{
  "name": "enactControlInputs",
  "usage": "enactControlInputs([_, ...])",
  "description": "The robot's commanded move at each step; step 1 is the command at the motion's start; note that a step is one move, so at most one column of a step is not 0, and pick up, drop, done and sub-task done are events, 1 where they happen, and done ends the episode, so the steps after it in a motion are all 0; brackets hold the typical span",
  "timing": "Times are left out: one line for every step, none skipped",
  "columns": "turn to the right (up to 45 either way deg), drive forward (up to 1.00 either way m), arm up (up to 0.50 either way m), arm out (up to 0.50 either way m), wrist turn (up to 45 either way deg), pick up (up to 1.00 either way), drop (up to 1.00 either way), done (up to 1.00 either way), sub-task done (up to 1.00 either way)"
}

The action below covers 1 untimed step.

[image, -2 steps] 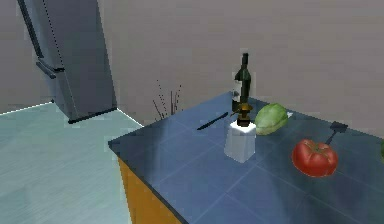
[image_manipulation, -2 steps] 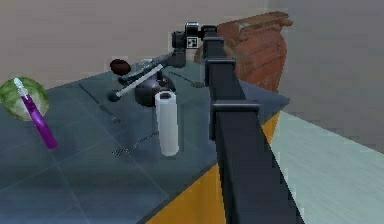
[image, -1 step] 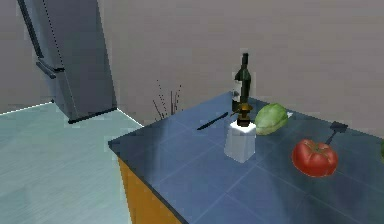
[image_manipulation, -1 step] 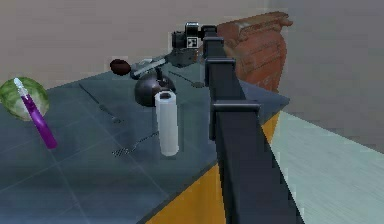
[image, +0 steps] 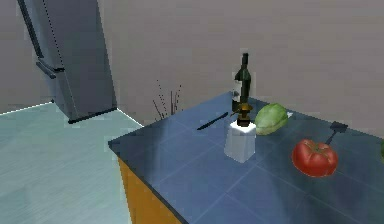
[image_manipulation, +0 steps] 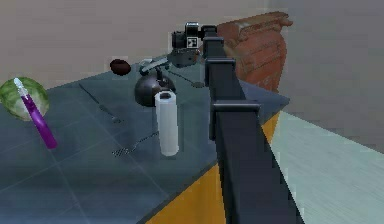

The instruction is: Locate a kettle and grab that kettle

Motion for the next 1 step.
enactControlInputs([0.0, 0.00, 0.00, 0.00, 0.0, 1.00, 0.00, 0.00, 0.00])
